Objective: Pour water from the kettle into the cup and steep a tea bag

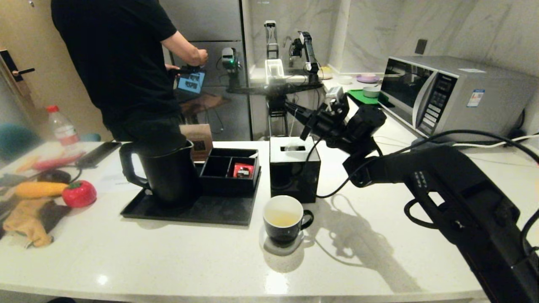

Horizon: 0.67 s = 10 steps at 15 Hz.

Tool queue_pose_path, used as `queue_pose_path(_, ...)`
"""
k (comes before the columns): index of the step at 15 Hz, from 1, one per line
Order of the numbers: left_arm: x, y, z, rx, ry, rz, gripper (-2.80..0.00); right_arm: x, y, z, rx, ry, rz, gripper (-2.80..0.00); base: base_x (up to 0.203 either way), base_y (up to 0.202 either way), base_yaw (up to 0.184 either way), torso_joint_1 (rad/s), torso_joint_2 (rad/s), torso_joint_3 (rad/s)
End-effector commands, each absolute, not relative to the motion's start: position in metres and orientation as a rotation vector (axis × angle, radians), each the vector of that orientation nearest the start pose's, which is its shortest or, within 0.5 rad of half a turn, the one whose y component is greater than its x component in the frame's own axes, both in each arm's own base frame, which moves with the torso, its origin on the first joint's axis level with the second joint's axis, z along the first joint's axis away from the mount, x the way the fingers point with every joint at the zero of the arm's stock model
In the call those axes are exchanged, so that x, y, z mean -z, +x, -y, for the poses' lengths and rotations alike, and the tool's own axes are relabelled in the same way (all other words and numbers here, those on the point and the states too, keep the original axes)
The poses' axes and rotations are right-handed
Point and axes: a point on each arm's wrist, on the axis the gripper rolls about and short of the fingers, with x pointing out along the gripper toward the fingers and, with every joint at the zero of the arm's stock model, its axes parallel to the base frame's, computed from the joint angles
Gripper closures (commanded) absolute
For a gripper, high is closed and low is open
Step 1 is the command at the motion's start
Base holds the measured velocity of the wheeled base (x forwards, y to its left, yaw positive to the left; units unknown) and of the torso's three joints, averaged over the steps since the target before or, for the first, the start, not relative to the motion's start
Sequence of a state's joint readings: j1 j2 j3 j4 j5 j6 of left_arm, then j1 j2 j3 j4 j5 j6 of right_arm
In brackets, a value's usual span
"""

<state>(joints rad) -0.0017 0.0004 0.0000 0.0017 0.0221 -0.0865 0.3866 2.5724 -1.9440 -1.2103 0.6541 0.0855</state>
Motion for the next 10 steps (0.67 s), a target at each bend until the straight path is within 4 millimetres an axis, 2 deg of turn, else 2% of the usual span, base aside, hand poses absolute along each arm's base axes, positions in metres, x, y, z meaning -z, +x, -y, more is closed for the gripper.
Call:
queue_pose_path(1,-0.075,-0.023,-0.001,-0.022,-0.087,-0.001,0.00,-0.166,0.479,-0.209,-1.038,-0.006,0.552,0.00,0.000,0.000,0.000,0.000,0.00,0.000)
queue_pose_path(7,-0.075,-0.023,-0.001,-0.022,-0.087,-0.001,0.00,-0.153,0.485,-0.203,-1.025,-0.008,0.541,0.00,0.000,0.000,0.000,0.000,0.00,0.000)
queue_pose_path(10,-0.075,-0.023,-0.001,-0.022,-0.087,-0.001,0.00,-0.153,0.489,-0.192,-0.999,-0.018,0.543,0.00,0.000,0.000,0.000,0.000,0.00,0.000)
